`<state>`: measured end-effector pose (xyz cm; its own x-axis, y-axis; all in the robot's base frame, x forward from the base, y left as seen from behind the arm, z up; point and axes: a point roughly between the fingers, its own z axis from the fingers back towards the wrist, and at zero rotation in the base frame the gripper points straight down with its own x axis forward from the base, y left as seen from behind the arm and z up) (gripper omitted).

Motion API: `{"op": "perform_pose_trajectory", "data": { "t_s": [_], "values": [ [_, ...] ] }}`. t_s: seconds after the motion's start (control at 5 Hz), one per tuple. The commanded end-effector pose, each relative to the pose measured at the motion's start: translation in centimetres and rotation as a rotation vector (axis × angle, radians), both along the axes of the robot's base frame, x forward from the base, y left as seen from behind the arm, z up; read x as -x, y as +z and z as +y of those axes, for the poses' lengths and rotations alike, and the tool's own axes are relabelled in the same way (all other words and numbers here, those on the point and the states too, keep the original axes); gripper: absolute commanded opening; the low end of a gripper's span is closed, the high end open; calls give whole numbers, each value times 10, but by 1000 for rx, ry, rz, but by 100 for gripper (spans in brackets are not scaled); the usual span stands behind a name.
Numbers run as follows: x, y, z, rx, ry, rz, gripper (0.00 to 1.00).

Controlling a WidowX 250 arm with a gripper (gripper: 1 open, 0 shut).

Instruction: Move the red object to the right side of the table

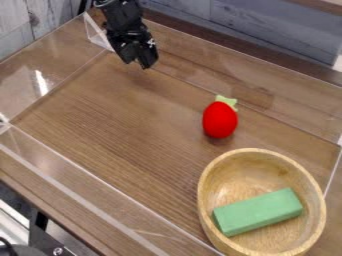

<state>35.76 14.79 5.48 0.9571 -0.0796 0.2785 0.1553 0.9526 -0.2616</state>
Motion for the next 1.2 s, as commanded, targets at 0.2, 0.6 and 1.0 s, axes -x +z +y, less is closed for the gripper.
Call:
{"op": "perform_pose_trajectory", "data": {
  "t_s": [0.2, 0.6, 1.0],
  "values": [
    [-18, 21, -8, -8, -34, -56, 100],
    [-17, 26, -23, 23, -82, -64, 100],
    [-12, 32, 0, 50, 115, -75, 100]
  ]
}}
